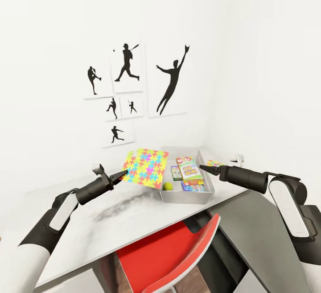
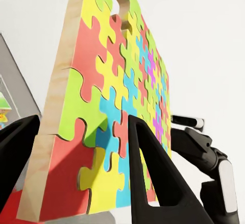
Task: Put all the toys in the child's room - the three board games (two on the bed and one on the table), the two jigsaw puzzles on the table, and the tennis ball on the table - inside the toy box on the table in the child's room.
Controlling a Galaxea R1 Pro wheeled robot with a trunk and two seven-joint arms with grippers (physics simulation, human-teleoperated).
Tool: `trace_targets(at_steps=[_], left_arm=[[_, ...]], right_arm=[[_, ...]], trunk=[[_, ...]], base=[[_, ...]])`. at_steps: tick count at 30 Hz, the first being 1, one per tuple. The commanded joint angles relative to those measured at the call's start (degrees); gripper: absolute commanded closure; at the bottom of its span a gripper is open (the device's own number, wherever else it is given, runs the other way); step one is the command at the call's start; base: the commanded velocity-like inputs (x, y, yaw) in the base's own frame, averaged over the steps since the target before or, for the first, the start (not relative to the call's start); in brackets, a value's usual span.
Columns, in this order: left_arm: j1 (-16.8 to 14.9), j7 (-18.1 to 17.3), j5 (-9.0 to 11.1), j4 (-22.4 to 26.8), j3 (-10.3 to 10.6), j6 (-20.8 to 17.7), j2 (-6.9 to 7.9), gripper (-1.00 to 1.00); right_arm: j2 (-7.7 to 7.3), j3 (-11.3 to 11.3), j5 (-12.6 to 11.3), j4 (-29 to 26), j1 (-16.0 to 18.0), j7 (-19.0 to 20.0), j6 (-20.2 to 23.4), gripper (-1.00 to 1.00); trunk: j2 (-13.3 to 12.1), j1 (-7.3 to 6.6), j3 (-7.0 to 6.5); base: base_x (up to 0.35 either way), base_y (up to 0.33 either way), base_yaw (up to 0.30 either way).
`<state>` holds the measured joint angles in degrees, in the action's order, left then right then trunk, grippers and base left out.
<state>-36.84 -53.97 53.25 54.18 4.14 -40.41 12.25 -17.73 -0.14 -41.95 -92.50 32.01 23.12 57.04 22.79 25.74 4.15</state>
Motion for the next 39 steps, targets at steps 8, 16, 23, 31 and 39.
trace_targets(at_steps=[8,16,23,31,39], left_arm=[[0.14,0.72,0.65,0.01,-0.68,-0.14,-0.01,1.00],[-1.24,4.08,0.68,3.88,-1.77,-1.42,-1.06,1.00],[-8.49,21.35,8.36,6.15,-4.94,-3.71,-1.53,1.00],[-18.35,47.43,14.66,3.23,-6.40,-3.62,-4.91,1.00],[-25.09,55.82,15.40,-6.37,-6.47,-1.11,-6.68,1.00]], right_arm=[[-0.02,0.09,0.38,0.00,0.05,0.44,0.11,-1.00],[-0.02,0.08,0.38,0.01,0.06,0.44,0.26,-1.00],[-0.42,-1.15,0.39,-0.03,0.12,0.36,2.47,-1.00],[-0.11,-4.85,0.33,-0.05,0.15,0.35,2.96,-1.00],[-0.11,-5.43,0.30,-0.05,0.15,0.35,2.96,-1.00]], trunk=[[0.13,0.04,-0.01],[0.13,0.04,-0.09],[0.13,0.04,-0.10],[0.13,0.04,-0.10],[0.13,0.04,-0.10]], base=[[0.031,-0.047,-0.144],[0.004,-0.006,-0.062],[0.001,-0.001,-0.009],[0.000,0.000,-0.119],[0.000,0.000,-0.244]])
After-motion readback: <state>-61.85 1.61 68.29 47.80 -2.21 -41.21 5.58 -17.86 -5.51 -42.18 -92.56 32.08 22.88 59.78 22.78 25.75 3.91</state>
